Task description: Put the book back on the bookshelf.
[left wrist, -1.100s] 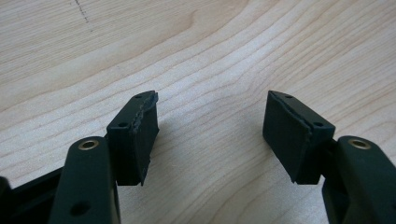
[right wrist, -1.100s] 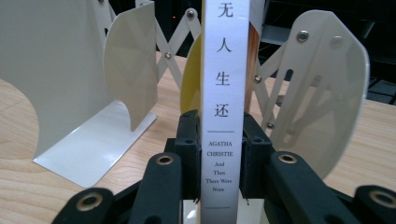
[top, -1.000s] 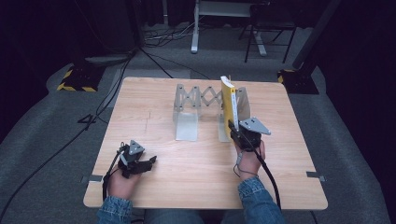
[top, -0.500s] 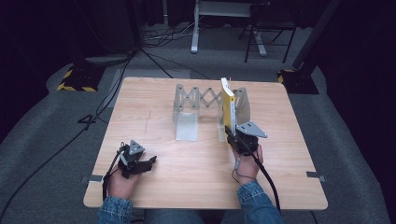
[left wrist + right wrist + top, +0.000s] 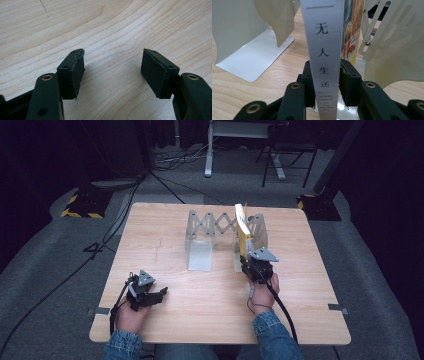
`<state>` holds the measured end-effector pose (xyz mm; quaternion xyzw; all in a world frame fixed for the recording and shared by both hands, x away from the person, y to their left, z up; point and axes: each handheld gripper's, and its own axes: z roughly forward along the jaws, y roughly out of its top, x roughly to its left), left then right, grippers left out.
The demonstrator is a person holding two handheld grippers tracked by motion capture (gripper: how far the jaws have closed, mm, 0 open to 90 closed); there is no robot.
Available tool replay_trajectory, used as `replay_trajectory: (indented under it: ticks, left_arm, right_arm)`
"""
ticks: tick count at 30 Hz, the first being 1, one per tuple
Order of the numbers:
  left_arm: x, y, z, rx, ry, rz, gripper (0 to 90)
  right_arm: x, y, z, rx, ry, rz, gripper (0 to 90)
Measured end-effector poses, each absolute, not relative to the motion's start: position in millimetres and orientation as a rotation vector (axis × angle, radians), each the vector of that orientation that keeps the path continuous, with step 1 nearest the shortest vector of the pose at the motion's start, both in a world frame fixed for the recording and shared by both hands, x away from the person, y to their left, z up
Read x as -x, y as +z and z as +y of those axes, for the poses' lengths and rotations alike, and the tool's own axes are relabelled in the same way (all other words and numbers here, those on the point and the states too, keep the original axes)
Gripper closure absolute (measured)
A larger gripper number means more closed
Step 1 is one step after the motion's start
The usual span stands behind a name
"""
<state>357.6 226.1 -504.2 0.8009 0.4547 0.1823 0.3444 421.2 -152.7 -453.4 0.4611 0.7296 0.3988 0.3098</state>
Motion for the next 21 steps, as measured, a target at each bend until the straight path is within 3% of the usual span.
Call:
replay_trajectory:
  ticks: [21]
  left_arm:
    - [-358,-504,226,-2.080,0.473,1.181,35.9]
  right_arm:
    - [-424,-444,-162,-1.254,1.144,1.968,51.0]
